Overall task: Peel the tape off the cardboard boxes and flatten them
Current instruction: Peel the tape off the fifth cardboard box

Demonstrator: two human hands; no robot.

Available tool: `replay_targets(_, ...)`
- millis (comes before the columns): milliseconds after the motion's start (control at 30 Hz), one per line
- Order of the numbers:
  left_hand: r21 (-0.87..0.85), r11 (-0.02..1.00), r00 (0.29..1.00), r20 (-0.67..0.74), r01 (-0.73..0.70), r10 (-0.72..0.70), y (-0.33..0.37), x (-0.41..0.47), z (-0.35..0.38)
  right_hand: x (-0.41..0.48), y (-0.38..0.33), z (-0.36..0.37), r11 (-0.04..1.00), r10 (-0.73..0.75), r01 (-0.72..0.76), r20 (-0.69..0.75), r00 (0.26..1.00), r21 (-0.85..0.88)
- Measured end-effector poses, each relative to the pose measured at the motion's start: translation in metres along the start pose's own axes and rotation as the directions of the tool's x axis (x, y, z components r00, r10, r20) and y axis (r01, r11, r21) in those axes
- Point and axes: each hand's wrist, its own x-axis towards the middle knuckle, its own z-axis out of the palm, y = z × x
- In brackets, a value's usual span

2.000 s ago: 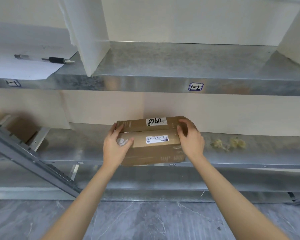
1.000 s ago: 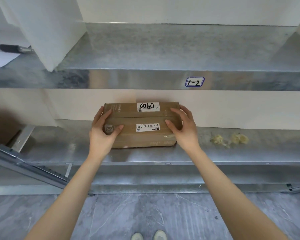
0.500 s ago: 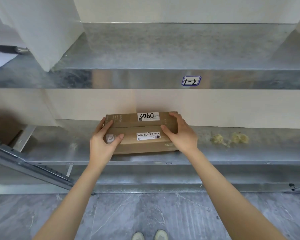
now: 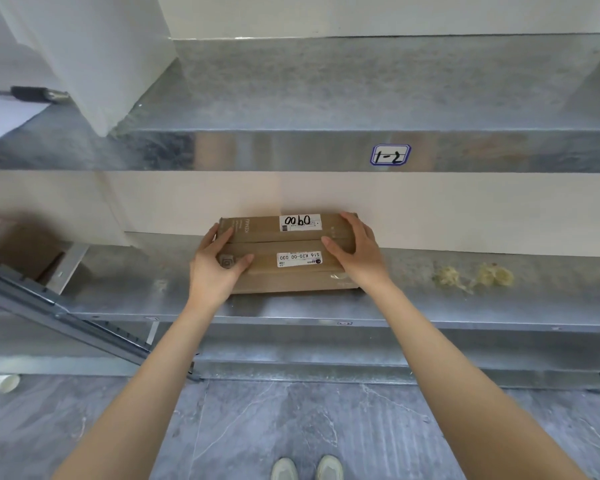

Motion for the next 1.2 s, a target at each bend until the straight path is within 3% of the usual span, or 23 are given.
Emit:
replay_targets(67, 0.027, 1.0, 1.0, 0.028, 0.004, -0.005, -0.005, -0.002, 0.0, -0.002, 0.006, 0.005, 0.997, 0.003, -0.005, 0.021, 1.0, 0.076)
replay_targets(600, 0.103, 0.991, 0.994, 0.065, 0.081, -0.088, -0.025, -0.022, 0.004, -0.016, 0.028, 0.021, 0.999, 0.044, -0.045, 0.05, 0.998, 0.029)
replay_targets(733, 0.414, 0.91, 1.0, 0.013, -0.002, -0.004, -0.017, -0.014, 0.011, -0.02, 0.027, 0.024, 0.997, 0.051, -0.052, 0.02, 0.999, 0.053)
replay_targets(900, 0.376, 0.882, 0.957, 0.17, -0.283, 0.234, 0.022, -0.01, 0.056, -0.026, 0.029, 0.023, 0.999, 0.02, -0.02, -0.006, 1.0, 0.048)
replay_targets(1000, 0.348, 0.894, 0.956, 0.178, -0.283, 0.233, 0.034, -0.017, 0.086, -0.027, 0.029, 0.022, 0.999, 0.012, -0.012, 0.0, 1.0, 0.046)
replay_targets(1200, 0.51, 0.807, 0.954, 0.126, -0.298, 0.273, 0.024, -0.017, 0.098, -0.031, 0.033, 0.021, 0.995, -0.012, 0.012, -0.003, 1.0, 0.098)
